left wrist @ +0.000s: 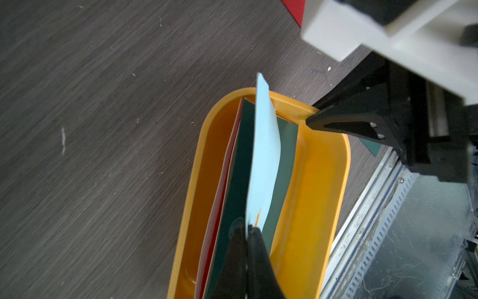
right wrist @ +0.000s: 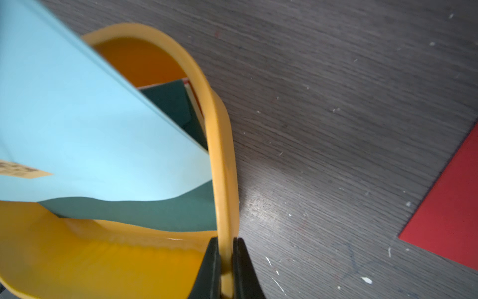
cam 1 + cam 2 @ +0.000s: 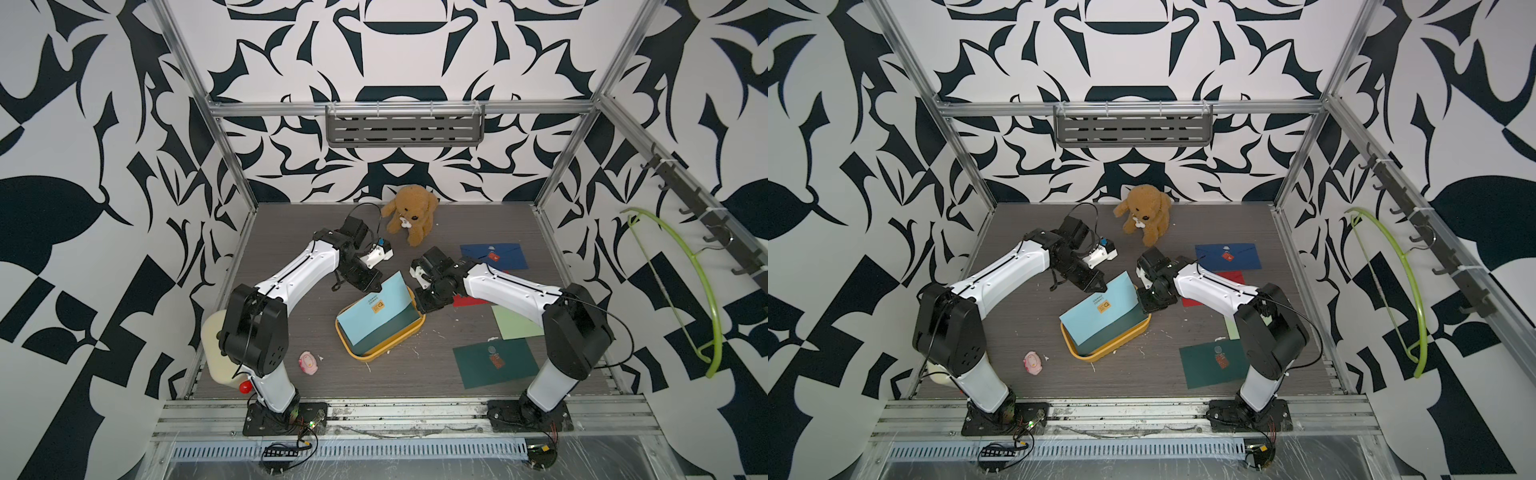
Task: Put the sealed envelopes into the storage box
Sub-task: Place the envelope in the storage box, then place the storage box at the center of the board.
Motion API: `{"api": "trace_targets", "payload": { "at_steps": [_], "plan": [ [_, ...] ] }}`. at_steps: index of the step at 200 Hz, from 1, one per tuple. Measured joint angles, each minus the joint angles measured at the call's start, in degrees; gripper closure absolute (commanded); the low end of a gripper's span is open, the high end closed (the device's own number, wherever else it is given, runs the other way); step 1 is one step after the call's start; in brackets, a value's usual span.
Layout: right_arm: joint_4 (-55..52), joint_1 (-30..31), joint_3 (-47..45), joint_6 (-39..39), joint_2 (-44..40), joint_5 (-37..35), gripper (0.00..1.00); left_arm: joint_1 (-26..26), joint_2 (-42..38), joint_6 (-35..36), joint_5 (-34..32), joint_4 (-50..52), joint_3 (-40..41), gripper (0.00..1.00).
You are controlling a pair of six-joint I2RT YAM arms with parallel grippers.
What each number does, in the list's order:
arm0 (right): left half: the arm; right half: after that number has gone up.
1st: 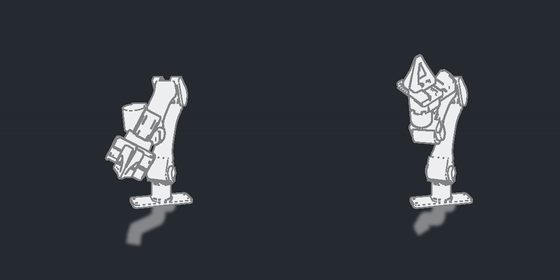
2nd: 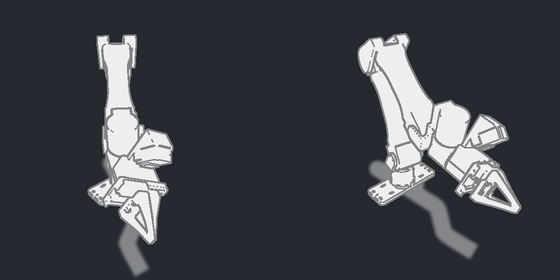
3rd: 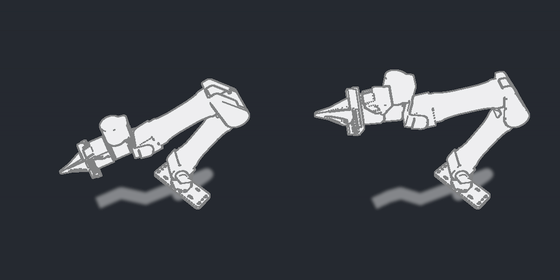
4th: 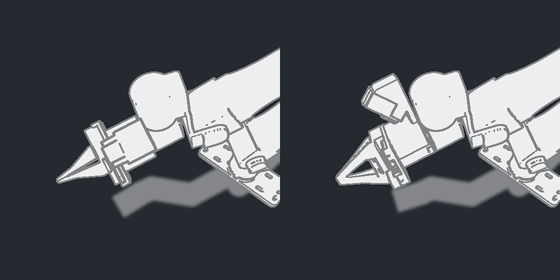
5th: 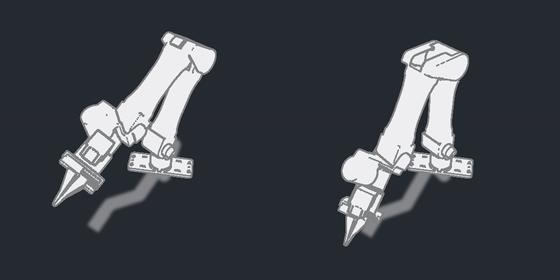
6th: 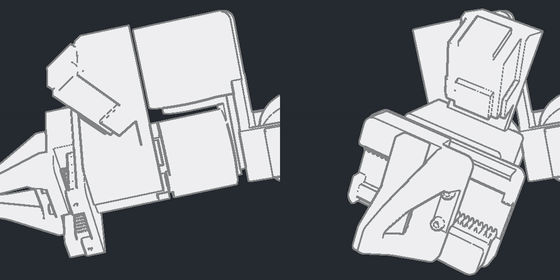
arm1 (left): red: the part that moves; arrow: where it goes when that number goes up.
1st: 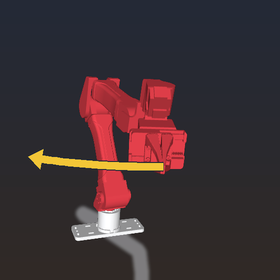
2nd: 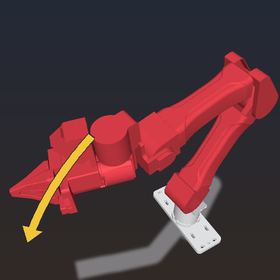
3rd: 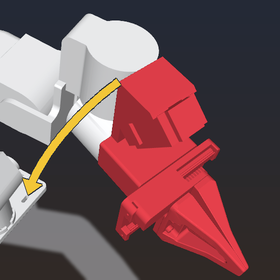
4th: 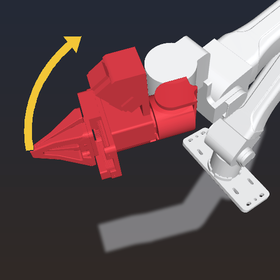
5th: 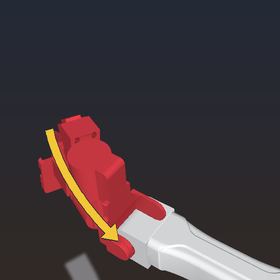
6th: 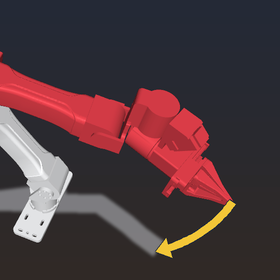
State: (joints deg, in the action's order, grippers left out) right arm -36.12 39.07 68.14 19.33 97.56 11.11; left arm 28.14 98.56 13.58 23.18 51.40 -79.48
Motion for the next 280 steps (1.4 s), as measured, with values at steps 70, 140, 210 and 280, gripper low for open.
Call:
{"api": "trace_targets", "payload": {
  "at_steps": [70, 140, 210, 280],
  "plan": [
    [0.31, 0.0, -0.13, 0.13, 0.0, 0.04, 0.98, 1.03, 3.78, 0.39, 0.61, -0.87, 1.18, 0.96],
    [1.46, 0.02, -1.27, 1.38, -0.02, 0.33, 1.0, 1.51, 4.83, -1.53, -4.59, -1.64, -1.2, 0.57],
    [7.54, 0.31, -6.21, 14.67, -3.78, -4.98, 1.0, -1.01, -2.6, -16.57, -16.61, -4.22, -6.25, 0.49],
    [13.99, 0.28, -1.33, 27.06, 3.3, -10.4, 0.99, -1.49, -14.43, -30.93, -23.82, -4.68, 3.34, 0.47]
  ]
}}
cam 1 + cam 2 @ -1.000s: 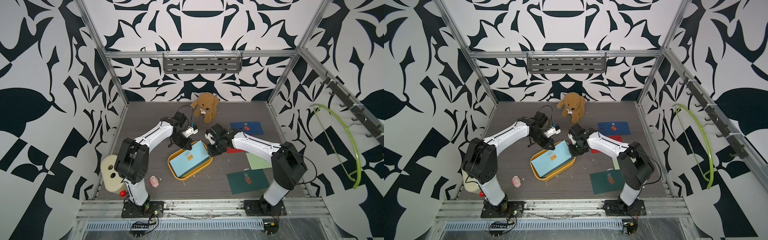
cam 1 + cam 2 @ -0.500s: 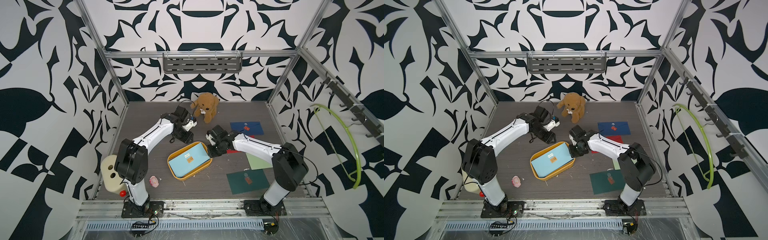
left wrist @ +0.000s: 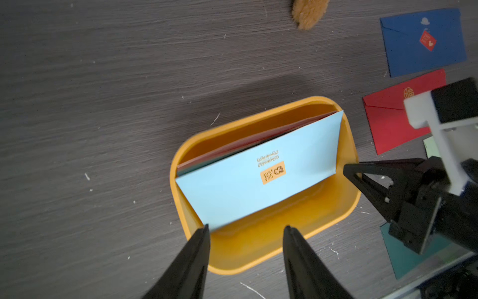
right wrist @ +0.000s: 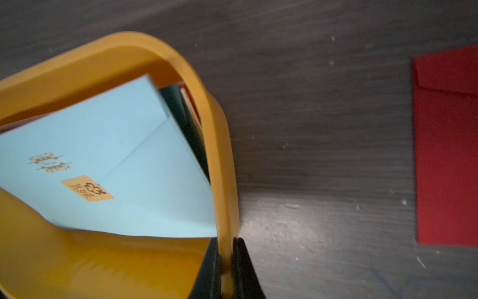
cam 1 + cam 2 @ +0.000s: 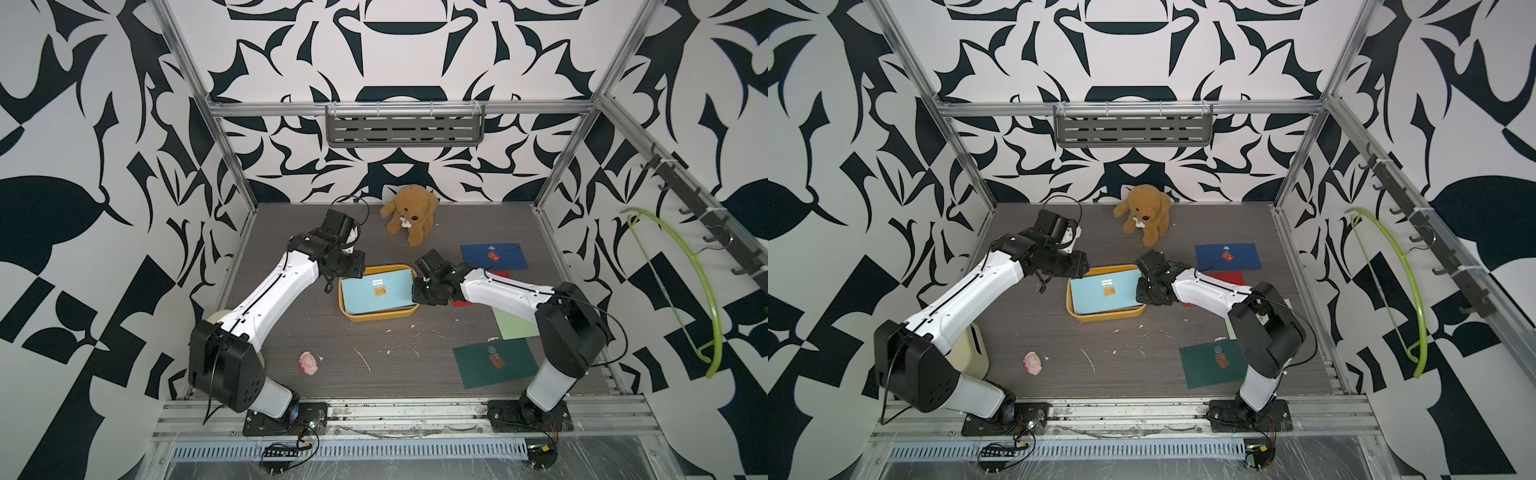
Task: Put the sealed envelopes into the storage box
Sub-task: Place the storage box at the center of the board, then pick up the envelope from the center of the board.
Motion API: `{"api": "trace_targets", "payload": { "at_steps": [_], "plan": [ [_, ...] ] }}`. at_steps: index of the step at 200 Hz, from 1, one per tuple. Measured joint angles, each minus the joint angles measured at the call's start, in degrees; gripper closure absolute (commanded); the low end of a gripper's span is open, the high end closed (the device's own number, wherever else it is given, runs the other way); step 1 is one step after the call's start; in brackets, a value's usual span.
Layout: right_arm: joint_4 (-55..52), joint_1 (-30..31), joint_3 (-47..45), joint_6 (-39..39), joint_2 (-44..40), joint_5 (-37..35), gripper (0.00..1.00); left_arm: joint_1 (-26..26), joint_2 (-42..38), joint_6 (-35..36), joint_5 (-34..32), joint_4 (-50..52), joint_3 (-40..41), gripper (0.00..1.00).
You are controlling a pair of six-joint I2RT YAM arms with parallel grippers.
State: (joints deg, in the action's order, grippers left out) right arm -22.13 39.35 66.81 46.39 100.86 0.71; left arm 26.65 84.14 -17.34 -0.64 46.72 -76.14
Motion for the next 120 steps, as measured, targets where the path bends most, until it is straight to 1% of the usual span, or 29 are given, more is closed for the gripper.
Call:
{"api": "trace_targets", "payload": {
  "at_steps": [16, 31, 42, 58, 64, 74, 84, 96, 120],
  "plan": [
    [1.6, 0.0, 2.45, 1.86, 2.58, 0.07, 0.97, 0.0, -1.51, -1.97, -1.2, 0.28, 1.36, 0.47],
    [2.82, 0.04, 4.07, 3.34, 4.35, 0.35, 0.91, 0.0, -2.8, -3.39, -1.92, 0.5, 2.71, 0.47],
    [3.19, 0.28, 5.33, 3.87, 5.4, 0.52, 0.84, 0.0, -3.45, -4.35, -2.12, 0.68, 3.63, 0.47],
    [3.34, 0.66, 6.49, 4.0, 6.27, 0.39, 0.69, 0.11, -3.96, -5.75, -2.14, 1.07, 4.76, 0.47],
    [3.08, 0.85, 6.64, 3.69, 6.34, 0.33, 0.62, 0.35, -4.15, -6.38, -2.16, 1.01, 5.25, 0.47],
    [2.34, 1.2, 6.69, 2.14, 6.08, 0.26, 0.56, 1.03, -4.52, -7.37, -2.4, 0.9, 6.14, 0.46],
    [1.09, 1.42, 6.69, 1.53, 5.22, 0.2, 0.5, 2.75, -5.03, -8.9, -2.78, 1.05, 7.02, 0.46],
    [-1.27, 1.57, 6.58, -0.68, 3.19, 0.04, 0.46, 5.55, -5.6, -10.86, -3.52, 1.03, 7.85, 0.46],
    [-7.06, 1.64, 5.16, -4.61, -5.27, -1.57, 0.42, 13.25, -7.34, -16.06, -5.29, 0.22, 10.27, 0.46]
  ]
}}
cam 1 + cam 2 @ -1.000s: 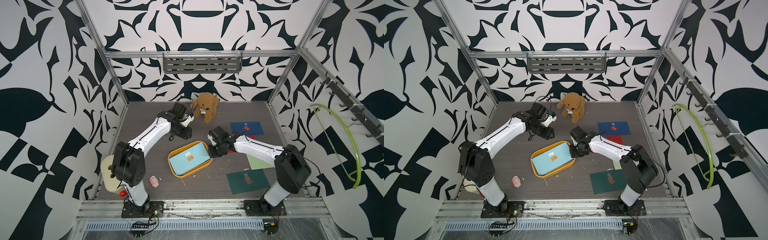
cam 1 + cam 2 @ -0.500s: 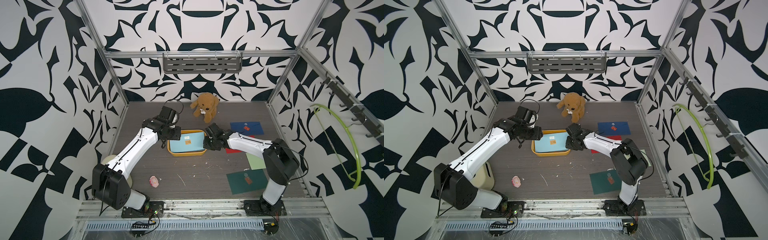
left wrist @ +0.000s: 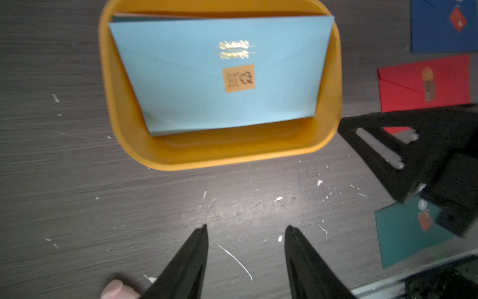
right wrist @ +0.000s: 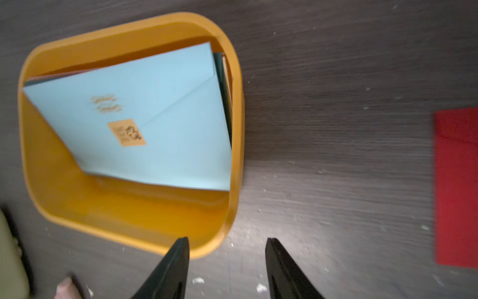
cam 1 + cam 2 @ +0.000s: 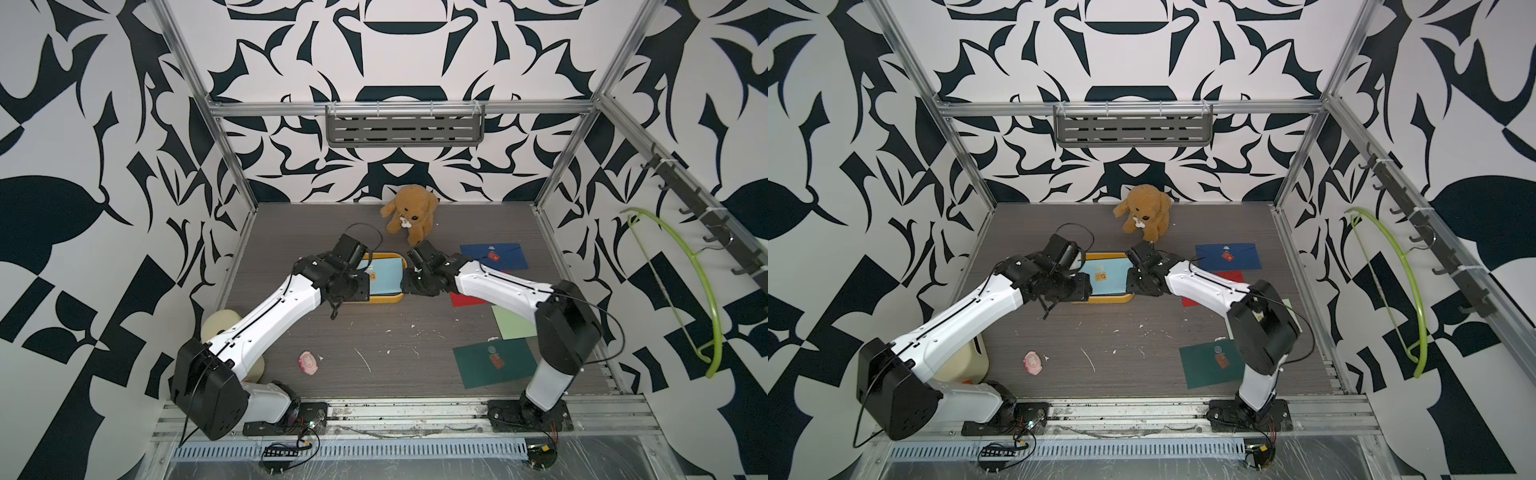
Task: Put the sealed envelopes into the storage box
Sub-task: Pick up the envelope from the center of the board.
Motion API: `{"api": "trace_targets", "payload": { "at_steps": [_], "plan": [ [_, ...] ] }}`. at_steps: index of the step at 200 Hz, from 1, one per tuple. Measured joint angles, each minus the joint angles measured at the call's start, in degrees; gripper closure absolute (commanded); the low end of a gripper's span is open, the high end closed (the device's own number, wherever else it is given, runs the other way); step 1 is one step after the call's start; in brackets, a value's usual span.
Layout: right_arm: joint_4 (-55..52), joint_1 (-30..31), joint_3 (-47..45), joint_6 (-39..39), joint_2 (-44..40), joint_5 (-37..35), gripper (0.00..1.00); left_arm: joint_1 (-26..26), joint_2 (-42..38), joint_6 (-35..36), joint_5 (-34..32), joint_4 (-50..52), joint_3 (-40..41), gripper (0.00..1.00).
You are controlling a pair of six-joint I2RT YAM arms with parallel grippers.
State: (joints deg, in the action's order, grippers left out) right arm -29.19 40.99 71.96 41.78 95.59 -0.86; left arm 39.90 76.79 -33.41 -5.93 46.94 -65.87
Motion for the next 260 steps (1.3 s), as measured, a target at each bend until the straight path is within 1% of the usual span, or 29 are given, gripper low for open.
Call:
{"api": "trace_targets", "payload": {
  "at_steps": [25, 44, 68, 93, 129, 157, 183, 203, 237, 260],
  "plan": [
    [-6.12, -2.01, -4.57, -2.62, -11.26, -0.96, 0.39, 7.45, -1.46, -6.27, -1.64, -1.77, 3.98, 0.45],
    [-11.74, -4.85, -9.62, -3.91, -17.81, -0.81, 0.39, 11.65, -1.49, -10.73, -3.28, -3.06, 6.56, 0.45],
    [-18.47, -6.82, -15.23, -4.81, -21.18, -0.35, 0.39, 16.65, -1.49, -16.41, -5.84, -5.22, 9.55, 0.45],
    [-22.27, -6.71, -20.61, -4.68, -22.99, 1.92, 0.4, 19.52, -0.87, -20.79, -6.51, -7.32, 11.5, 0.45],
    [-21.53, -6.6, -27.28, -3.02, -23.17, 5.11, 0.4, 19.82, 0.98, -23.91, -6.47, -10.19, 13.4, 0.43],
    [-17.55, -5.51, -30.01, -0.98, -20.04, 7.06, 0.41, 19.78, 2.01, -24.0, -6.51, -11.37, 13.4, 0.42],
    [-12.68, -3.26, -30.53, 1.01, -16.04, 8.61, 0.42, 19.28, 2.93, -23.61, -6.29, -11.37, 13.38, 0.42],
    [-9.57, -1.11, -30.67, 2.43, -12.96, 9.25, 0.42, 17.94, 2.82, -23.56, -5.77, -11.56, 13.38, 0.41],
    [-8.02, 1.46, -28.89, 5.35, -10.88, 9.18, 0.43, 15.65, 1.68, -22.58, -5.38, -11.3, 13.4, 0.41],
    [-5.9, 3.72, -25.73, 7.69, -7.61, 9.7, 0.43, 14.25, 1.01, -21.55, -5.11, -10.67, 13.38, 0.41]
  ]
}}
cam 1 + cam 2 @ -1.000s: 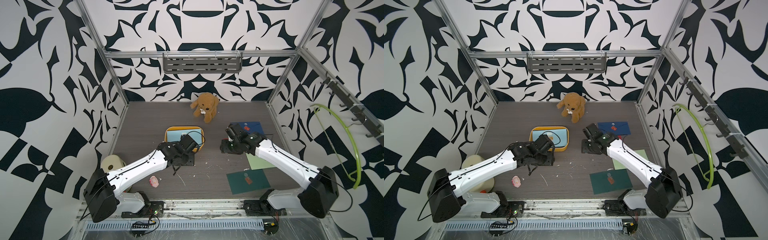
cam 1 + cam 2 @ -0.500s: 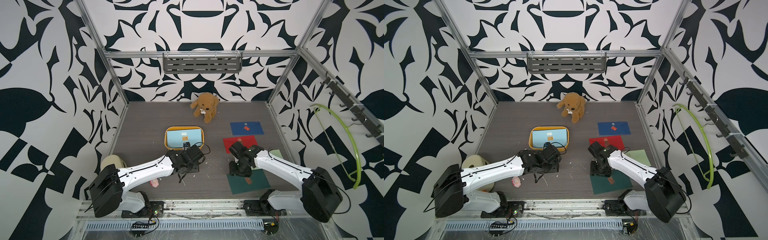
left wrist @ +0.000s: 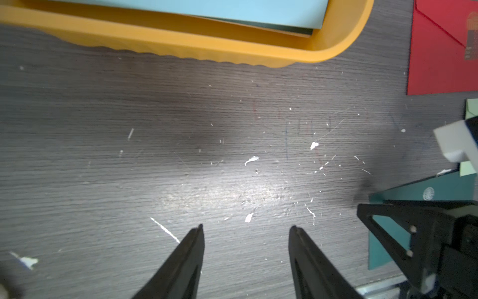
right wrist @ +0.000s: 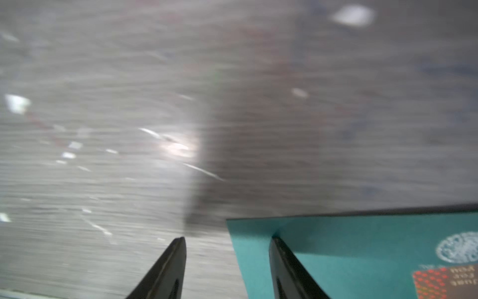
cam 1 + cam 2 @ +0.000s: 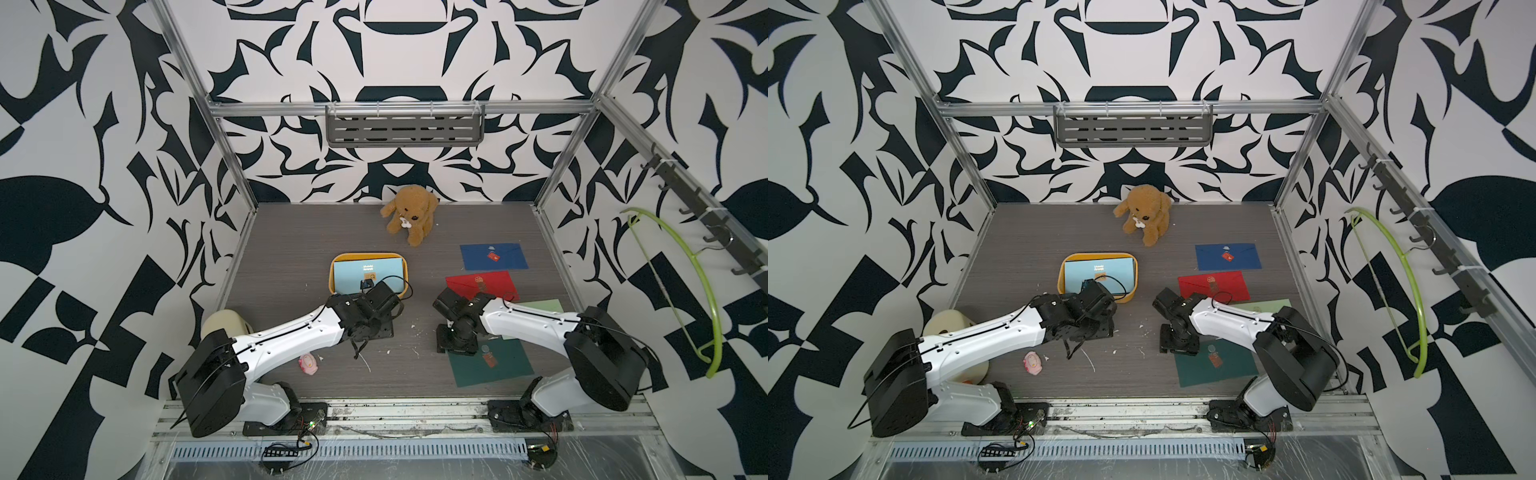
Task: Put the sealed envelopes into the storage box
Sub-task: Pick up the envelope from the center of the board.
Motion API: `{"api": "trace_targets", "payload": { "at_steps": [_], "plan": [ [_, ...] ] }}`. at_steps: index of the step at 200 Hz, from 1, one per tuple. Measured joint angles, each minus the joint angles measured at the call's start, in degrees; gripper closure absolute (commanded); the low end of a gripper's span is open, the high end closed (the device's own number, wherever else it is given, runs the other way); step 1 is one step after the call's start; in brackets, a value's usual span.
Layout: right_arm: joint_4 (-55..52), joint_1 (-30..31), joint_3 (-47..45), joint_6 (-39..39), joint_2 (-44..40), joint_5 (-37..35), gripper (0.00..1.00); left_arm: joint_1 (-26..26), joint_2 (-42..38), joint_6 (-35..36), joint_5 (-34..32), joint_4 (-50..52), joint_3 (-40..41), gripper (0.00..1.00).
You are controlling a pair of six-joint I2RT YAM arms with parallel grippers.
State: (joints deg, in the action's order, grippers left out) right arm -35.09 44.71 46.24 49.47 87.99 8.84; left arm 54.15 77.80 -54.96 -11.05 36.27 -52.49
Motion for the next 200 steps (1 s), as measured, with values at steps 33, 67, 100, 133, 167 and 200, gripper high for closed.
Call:
{"api": "trace_targets", "payload": {
  "at_steps": [33, 67, 100, 133, 167, 200],
  "plan": [
    [6.56, 2.8, 7.5, 3.23, 7.43, 1.49, 0.43, -1.75, -0.39, 0.96, 0.85, 0.79, 0.0, 0.41],
    [12.15, 4.26, 14.99, 5.14, 14.23, 3.32, 0.4, -2.08, -0.81, 1.03, 1.99, 0.94, 0.09, 0.4],
    [11.47, 4.5, 17.68, 4.61, 13.55, 3.56, 0.32, -2.08, -0.92, 0.76, 3.93, 0.33, 1.77, 0.4],
    [5.75, 1.97, 17.16, 1.51, 6.38, 2.45, 0.01, -1.92, -0.63, 0.55, 6.6, -1.4, 2.8, 0.41],
    [-0.59, -6.73, 11.89, -3.74, -3.96, 0.42, 0.0, 0.33, 2.51, 0.46, 8.41, -3.58, 1.6, 0.4],
    [-6.32, -18.16, 4.39, -9.03, -10.4, -0.9, 0.0, 3.28, 7.58, -0.44, 10.23, -7.19, 0.66, 0.39]
  ]
}}
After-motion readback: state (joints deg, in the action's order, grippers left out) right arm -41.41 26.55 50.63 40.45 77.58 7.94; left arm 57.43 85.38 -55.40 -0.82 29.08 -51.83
